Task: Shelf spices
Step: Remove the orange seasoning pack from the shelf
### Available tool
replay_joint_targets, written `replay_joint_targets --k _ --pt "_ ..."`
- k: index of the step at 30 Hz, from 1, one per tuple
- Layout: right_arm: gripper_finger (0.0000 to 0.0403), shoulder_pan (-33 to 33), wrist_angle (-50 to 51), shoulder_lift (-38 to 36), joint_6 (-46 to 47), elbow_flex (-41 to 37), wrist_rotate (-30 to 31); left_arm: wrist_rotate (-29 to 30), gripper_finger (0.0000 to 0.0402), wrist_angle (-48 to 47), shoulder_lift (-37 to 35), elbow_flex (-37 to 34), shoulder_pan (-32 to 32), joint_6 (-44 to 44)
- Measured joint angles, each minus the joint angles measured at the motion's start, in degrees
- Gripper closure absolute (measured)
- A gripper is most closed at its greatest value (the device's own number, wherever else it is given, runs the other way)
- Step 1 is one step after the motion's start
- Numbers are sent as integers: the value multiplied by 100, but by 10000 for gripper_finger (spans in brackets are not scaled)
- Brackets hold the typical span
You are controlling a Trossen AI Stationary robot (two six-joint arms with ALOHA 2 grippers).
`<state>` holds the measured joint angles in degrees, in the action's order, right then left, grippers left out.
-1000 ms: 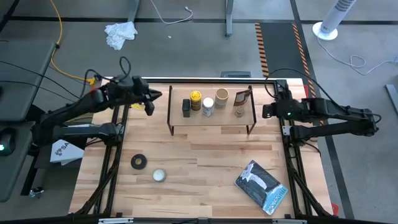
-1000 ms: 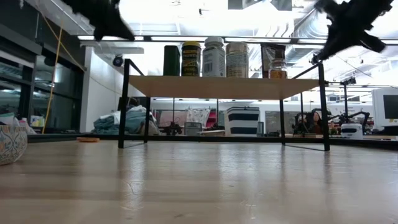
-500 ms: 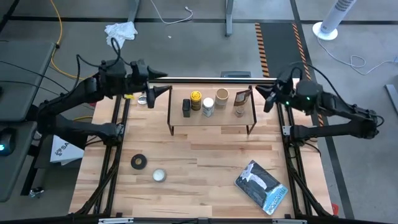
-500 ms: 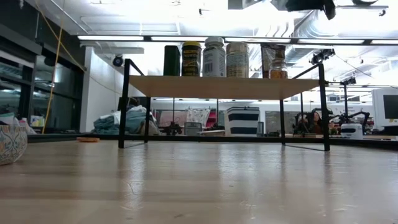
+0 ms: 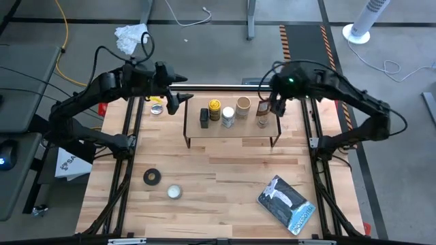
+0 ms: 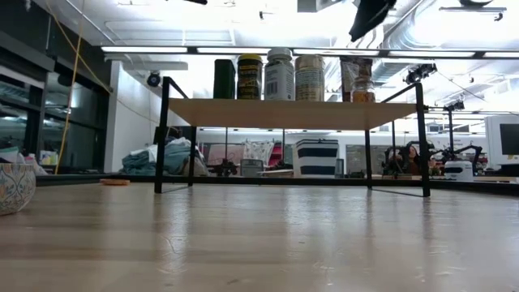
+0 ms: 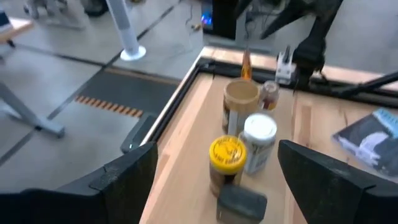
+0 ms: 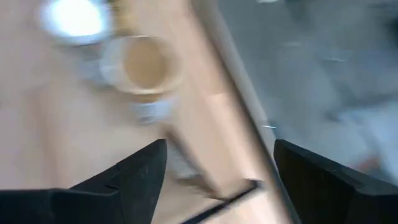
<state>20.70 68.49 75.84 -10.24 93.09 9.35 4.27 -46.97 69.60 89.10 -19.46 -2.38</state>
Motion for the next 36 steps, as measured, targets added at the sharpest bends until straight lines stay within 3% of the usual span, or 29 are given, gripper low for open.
replay_joint_targets --k 2,4,12,20,27,32,36 --pt "108 81 397 279 -264 301 -646 71 71 -167 -13 -6 0 59" --pt "109 141 898 549 -548 514 -888 130 71 -402 -17 -6 0 78" --pt "109 452 1254 972 -1371 509 -752 396 71 -734 -2 -195 0 67" --pt "121 598 1133 1305 -1583 456 -587 532 71 -709 -2 -602 0 168" --pt "222 683 1341 1602 -1668 451 -652 884 71 -657 3 -837 -2 670" --pt "374 618 1716 1481 -1361 508 -656 1141 71 -654 -2 -844 -2 668" --pt "391 501 2032 1210 -738 915 -650 1245 71 -567 -2 -844 -28 414"
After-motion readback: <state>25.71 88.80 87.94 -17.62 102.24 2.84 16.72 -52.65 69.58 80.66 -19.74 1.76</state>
